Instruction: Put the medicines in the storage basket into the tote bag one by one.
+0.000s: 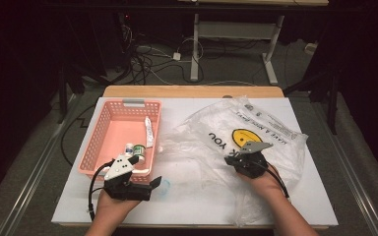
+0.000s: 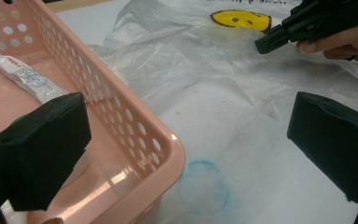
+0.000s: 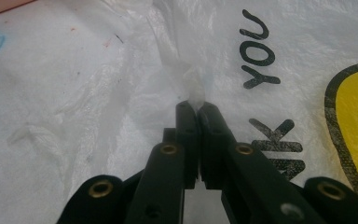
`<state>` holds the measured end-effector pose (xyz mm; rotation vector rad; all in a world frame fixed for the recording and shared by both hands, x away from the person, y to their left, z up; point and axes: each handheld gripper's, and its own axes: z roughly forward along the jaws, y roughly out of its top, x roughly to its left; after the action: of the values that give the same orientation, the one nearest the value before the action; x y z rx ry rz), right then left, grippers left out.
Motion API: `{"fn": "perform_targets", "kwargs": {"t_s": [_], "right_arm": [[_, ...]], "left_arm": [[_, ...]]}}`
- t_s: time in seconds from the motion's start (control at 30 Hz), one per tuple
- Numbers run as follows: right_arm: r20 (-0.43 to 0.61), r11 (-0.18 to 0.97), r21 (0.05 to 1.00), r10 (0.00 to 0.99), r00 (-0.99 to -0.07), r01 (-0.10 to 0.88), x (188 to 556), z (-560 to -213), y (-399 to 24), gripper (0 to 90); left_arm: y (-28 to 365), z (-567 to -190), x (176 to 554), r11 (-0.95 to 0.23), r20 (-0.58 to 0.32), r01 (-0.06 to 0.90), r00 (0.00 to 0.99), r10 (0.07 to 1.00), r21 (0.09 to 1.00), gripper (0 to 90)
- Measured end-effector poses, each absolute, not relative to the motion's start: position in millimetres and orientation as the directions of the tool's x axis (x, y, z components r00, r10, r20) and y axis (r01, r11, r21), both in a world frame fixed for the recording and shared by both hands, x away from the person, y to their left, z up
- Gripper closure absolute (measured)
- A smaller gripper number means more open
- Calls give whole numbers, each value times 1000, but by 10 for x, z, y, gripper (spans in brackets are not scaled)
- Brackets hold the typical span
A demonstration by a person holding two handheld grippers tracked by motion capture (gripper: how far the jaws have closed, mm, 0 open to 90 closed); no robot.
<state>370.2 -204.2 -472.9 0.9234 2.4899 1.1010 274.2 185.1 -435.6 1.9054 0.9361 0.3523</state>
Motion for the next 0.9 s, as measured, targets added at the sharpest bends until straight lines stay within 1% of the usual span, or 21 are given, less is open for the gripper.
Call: {"fn": "perform_targets", "kwargs": {"t_s": [0.2,0.43,0.9], "right_arm": [[10,500,752,643,-765,429,3693,-4703,-2057,895],[18,458,786,654,-756,415,3685,-4661,-2106,900],[14,410,827,668,-744,384,3665,-4568,-2187,900]], "left_arm": [[1849,-4354,2743,-255,-139,459,666,733,851,0],[1841,-4357,2743,-256,-141,460,667,731,850,0],[1865,-4356,2746,-240,-153,466,659,736,852,0]]}}
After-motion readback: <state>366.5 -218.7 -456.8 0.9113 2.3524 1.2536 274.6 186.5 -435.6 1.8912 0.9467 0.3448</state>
